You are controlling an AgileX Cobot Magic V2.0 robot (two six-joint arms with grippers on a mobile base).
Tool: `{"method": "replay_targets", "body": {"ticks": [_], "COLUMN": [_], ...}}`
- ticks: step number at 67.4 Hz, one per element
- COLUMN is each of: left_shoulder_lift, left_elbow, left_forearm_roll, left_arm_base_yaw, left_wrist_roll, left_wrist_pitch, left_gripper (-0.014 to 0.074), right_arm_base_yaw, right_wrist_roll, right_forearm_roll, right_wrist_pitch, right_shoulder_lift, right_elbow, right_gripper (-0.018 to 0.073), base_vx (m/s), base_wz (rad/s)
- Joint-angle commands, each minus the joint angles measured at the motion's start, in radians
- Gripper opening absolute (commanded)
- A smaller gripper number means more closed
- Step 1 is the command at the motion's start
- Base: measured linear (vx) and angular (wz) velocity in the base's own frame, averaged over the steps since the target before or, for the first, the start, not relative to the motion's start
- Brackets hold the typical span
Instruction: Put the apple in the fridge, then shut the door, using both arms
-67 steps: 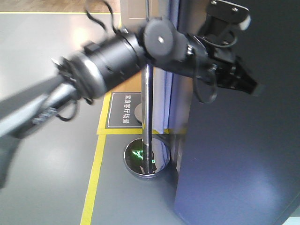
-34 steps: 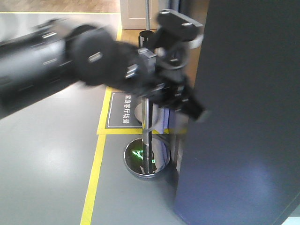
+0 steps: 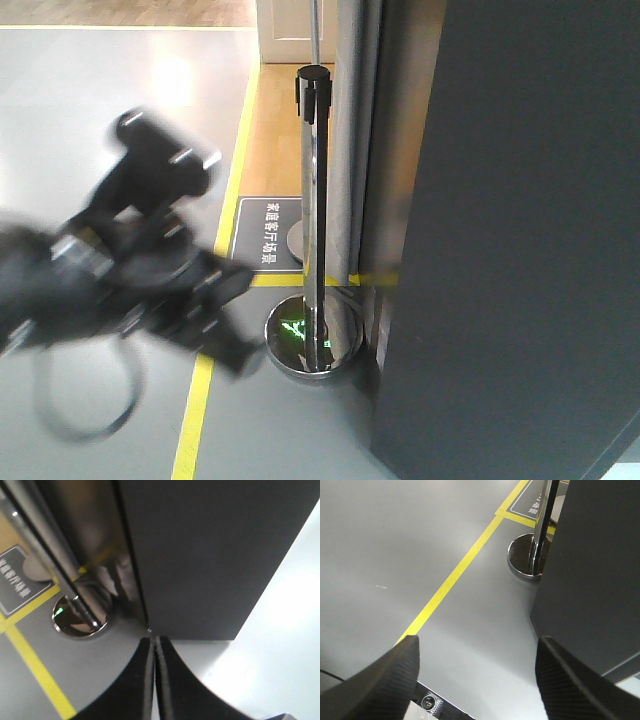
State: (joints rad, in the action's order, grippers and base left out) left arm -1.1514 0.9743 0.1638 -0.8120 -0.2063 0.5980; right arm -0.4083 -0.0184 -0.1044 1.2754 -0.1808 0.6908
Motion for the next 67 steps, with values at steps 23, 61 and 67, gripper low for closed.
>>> {"method": "replay_targets", "body": {"ticks": [23, 61, 67], "left_shoulder_lift": [0.219, 0.216, 0.216], "left_elbow": [-0.172, -0.172, -0.172], "left_forearm_roll": [0.022, 0.021, 0.021], "left_arm_base_yaw": [-0.001, -0.001, -0.001], "left_wrist_roll": [-0.035, -0.035, -0.035], "left_wrist_pitch": [-0.069, -0.066, -0.066], "left_gripper": [-0.0006, -0.0006, -0.0006], "right_arm_base_yaw": [-0.002, -0.002, -0.002], "right_wrist_roll": [-0.002, -0.002, 0.008], "right_forearm_roll": [-0.002, 0.038, 0.055], "right_wrist_pitch": [0.005, -0.257, -0.334], "right_shoulder_lift": [-0.014, -0.015, -0.023], "right_elbow": [0.024, 0.024, 0.024], "right_gripper": [0.0458, -0.0009, -0.0009], "base_vx": [0.00, 0.00, 0.00], "base_wz": [0.00, 0.00, 0.00]}}
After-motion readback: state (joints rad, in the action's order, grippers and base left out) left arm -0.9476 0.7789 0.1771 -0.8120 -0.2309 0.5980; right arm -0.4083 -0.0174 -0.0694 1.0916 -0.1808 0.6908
